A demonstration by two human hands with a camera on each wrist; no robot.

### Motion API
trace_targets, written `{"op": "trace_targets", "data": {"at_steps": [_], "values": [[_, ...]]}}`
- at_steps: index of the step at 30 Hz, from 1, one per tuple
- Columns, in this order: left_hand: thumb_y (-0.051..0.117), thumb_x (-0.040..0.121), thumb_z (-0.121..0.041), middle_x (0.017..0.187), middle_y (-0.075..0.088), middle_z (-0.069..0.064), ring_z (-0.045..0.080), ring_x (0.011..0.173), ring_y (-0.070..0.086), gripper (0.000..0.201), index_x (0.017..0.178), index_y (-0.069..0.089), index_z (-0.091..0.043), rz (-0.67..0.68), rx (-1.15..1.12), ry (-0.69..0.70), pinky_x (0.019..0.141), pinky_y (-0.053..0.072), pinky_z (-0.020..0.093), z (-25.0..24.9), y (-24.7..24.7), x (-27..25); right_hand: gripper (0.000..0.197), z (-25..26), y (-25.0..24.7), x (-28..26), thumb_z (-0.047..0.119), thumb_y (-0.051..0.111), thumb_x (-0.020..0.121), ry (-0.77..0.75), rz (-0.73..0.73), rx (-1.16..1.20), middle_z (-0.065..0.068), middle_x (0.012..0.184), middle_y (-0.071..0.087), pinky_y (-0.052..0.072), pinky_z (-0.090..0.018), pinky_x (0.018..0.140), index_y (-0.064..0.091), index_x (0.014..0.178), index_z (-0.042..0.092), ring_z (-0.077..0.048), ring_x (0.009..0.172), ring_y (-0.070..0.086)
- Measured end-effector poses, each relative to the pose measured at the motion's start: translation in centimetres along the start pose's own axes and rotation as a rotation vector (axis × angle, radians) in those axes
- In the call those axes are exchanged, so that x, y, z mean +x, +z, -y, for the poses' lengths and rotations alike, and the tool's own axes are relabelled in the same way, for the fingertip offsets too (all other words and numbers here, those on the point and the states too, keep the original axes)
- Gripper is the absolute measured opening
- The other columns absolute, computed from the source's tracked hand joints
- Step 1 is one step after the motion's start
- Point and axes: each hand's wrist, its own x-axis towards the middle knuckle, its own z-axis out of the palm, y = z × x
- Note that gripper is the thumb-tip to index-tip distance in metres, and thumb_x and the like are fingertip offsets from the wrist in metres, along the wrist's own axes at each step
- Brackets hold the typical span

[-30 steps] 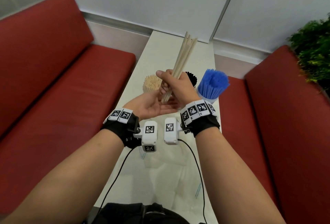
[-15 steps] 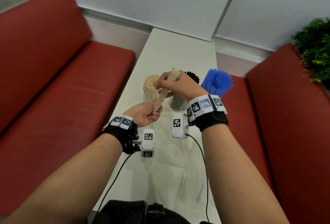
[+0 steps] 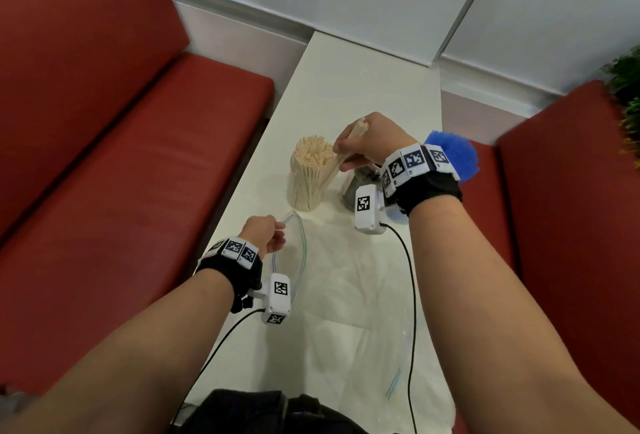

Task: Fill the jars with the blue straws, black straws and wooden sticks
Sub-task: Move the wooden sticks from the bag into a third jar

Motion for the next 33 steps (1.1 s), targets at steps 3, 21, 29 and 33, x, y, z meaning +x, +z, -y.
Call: {"op": "trace_targets", "data": {"at_steps": [3,21,29,33], "values": [[0.042,0.096,-0.004,0.068,0.054,0.013,0.024,0.055,0.052,0.026,0.077,0.058,0.001,0.023,0.161,-0.032,0.053,0.048,0.029,0.6,0.5,0.7,0.019,0.6,-0.1,1.4,0.004,0.074,0.087,-0.008,-0.047,-0.018,-0.023,0.092,0.075,0.057,-0.053,0.094,0.072,0.102,-0.007,-0.038,0.087,0.075],[0.046,0.101,-0.009,0.138,0.052,0.017,0.03,0.128,0.05,0.038,0.138,0.046,0.0,0.383,0.911,0.254,0.102,0.042,0.031,4.1,2.8,1.3,0.031,-4.8,4.7,7.8,0.015,0.07,0.089,0.067,-0.103,-0.1,-0.021,0.086,0.076,0.06,-0.049,0.086,0.064,0.114,-0.003,-0.031,0.079,0.076],[0.027,0.107,-0.012,0.154,0.028,0.024,0.035,0.141,0.03,0.044,0.147,0.028,0.004,0.37,0.995,0.288,0.117,0.02,0.039,2.5,4.6,1.9,0.057,-7.1,6.4,8.1,0.041,0.066,0.093,-0.42,-0.349,-0.339,-0.009,0.137,0.049,0.043,-0.035,0.098,0.046,0.143,0.022,-0.024,0.123,0.051],[0.028,0.107,-0.012,0.153,0.031,0.025,0.033,0.142,0.03,0.043,0.145,0.031,0.007,0.409,1.102,0.286,0.113,0.02,0.03,2.9,5.3,2.3,0.072,-9.5,8.1,8.4,0.051,0.04,0.104,-0.33,-0.036,-0.739,-0.001,0.17,0.002,0.0,-0.053,0.125,0.008,0.162,0.02,-0.027,0.156,-0.005]]}}
